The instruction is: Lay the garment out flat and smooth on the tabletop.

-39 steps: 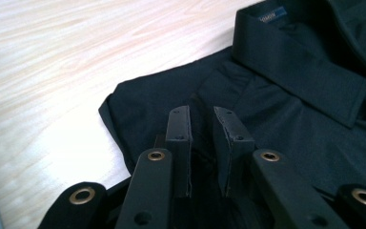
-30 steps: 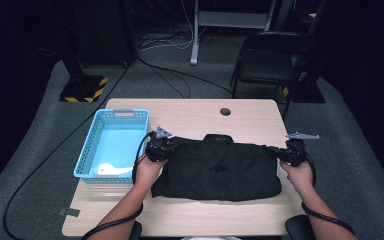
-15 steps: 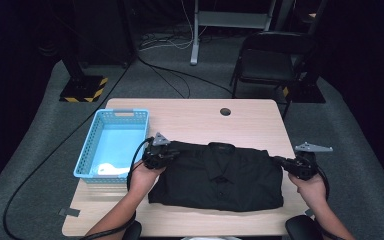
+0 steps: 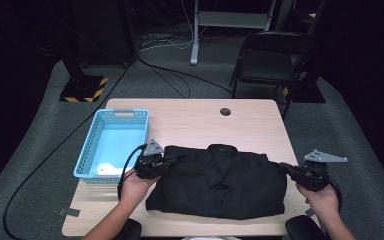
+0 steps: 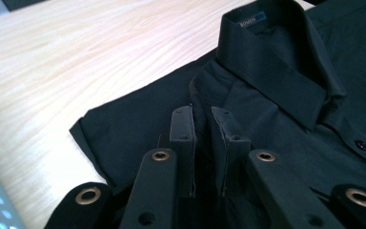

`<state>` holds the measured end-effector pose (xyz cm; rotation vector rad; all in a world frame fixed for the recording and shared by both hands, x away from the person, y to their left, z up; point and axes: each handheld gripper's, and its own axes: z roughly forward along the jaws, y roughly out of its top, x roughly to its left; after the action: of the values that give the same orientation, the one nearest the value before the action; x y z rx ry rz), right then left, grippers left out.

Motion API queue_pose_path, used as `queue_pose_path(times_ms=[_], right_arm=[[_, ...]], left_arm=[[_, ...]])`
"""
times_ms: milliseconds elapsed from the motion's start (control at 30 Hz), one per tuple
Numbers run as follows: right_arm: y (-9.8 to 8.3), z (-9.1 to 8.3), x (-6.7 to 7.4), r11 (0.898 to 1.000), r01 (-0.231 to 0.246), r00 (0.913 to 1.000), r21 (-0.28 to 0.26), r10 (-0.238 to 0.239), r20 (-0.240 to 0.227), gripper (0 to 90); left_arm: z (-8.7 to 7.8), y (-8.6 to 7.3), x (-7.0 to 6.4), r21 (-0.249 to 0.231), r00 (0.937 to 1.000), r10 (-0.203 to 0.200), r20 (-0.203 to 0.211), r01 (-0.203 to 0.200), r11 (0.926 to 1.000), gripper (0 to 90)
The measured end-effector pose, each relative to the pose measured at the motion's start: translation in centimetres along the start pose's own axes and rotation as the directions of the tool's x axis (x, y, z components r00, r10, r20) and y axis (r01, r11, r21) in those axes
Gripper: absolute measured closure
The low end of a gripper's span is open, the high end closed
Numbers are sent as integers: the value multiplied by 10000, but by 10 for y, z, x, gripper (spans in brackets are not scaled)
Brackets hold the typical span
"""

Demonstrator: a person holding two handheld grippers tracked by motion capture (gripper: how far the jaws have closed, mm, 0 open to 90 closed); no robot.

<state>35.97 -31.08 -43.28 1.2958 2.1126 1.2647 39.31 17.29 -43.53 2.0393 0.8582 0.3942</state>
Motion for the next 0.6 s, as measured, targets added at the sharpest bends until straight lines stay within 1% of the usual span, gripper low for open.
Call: queue_pose_path(times_ms=[100,267,367,600], right_arm=[[8,-6,2,9995,242,9997,-195,-241,78,868],[25,-13,2,9976,456,9988,-514,-445,215,869],[39,-18,4,9945,740,9969,-736,-717,335,869],[70,-26,3,9876,1111,9925,-1106,-1046,628,869]], left_arm=[[-5,6,1,-62,9998,162,-150,-163,9998,798],[-13,20,7,-378,9997,119,-230,-128,9992,801],[-18,32,10,-565,9989,251,-384,-272,9980,801],[-26,61,18,-884,9970,409,-665,-467,9950,804]])
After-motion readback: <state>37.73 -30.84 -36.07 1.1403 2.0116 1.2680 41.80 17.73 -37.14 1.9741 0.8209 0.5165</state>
